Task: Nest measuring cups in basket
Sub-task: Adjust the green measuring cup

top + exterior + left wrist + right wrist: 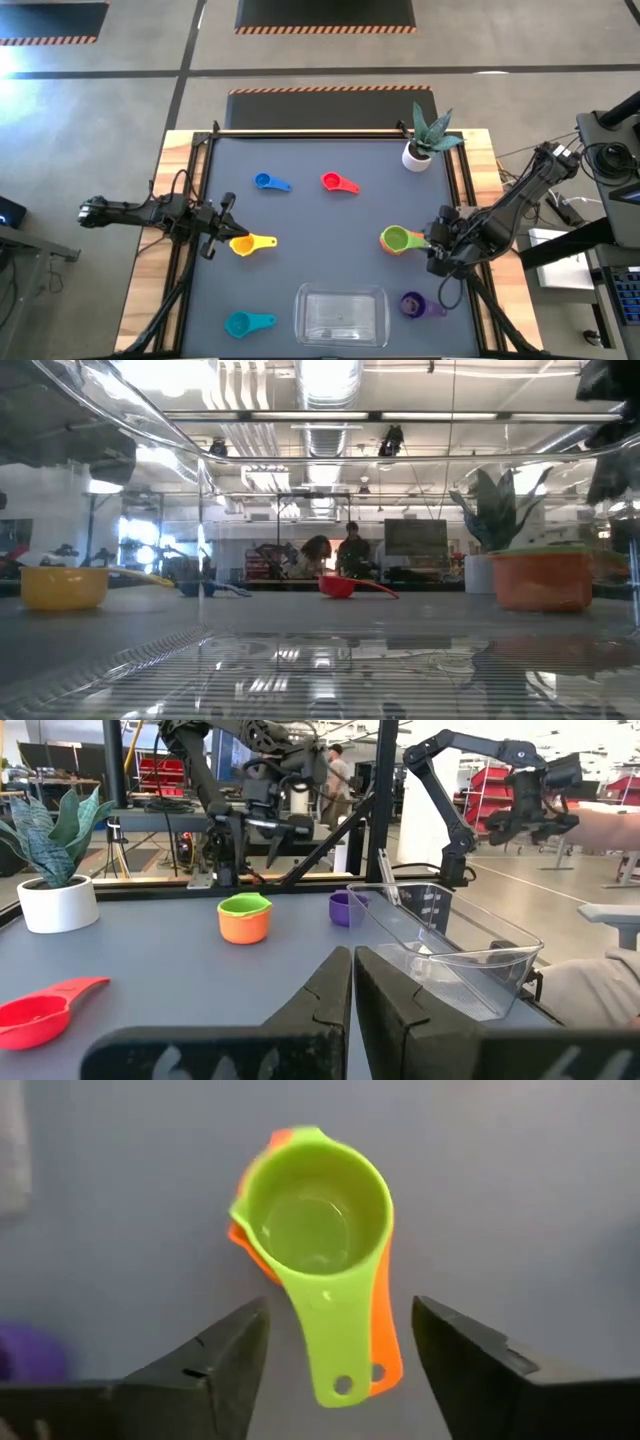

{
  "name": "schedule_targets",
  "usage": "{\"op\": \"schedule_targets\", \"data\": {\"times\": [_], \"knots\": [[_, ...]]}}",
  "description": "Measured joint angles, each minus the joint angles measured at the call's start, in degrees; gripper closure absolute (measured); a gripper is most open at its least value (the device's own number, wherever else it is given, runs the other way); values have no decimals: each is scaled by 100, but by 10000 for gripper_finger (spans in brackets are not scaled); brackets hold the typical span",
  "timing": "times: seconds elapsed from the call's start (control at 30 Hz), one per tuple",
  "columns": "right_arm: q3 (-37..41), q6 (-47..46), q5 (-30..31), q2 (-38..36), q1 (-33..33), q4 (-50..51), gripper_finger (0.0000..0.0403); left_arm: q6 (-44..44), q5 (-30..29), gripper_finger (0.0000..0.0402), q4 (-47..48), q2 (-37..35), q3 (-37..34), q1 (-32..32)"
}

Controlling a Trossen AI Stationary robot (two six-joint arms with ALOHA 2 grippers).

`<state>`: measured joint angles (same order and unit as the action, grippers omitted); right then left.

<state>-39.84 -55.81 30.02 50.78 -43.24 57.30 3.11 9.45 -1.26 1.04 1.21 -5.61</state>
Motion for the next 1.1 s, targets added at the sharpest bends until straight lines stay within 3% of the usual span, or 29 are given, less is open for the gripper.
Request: {"op": "schedule_targets", "data": {"times": [0.23,0.5,0.7,1.1], "knots": [[-939,196,-298,194,-10,-576,140,0,1,402,0,0,-1,-1],[-2081,26,-1770,1983,-40,45,160,0,1,402,0,0,0,-1],[-2856,-40,-1834,2923,-413,273,173,0,2,402,0,0,0,-2],[-2188,-1327,-1812,3037,-879,-221,177,0,2,402,0,0,-2,-2]]}}
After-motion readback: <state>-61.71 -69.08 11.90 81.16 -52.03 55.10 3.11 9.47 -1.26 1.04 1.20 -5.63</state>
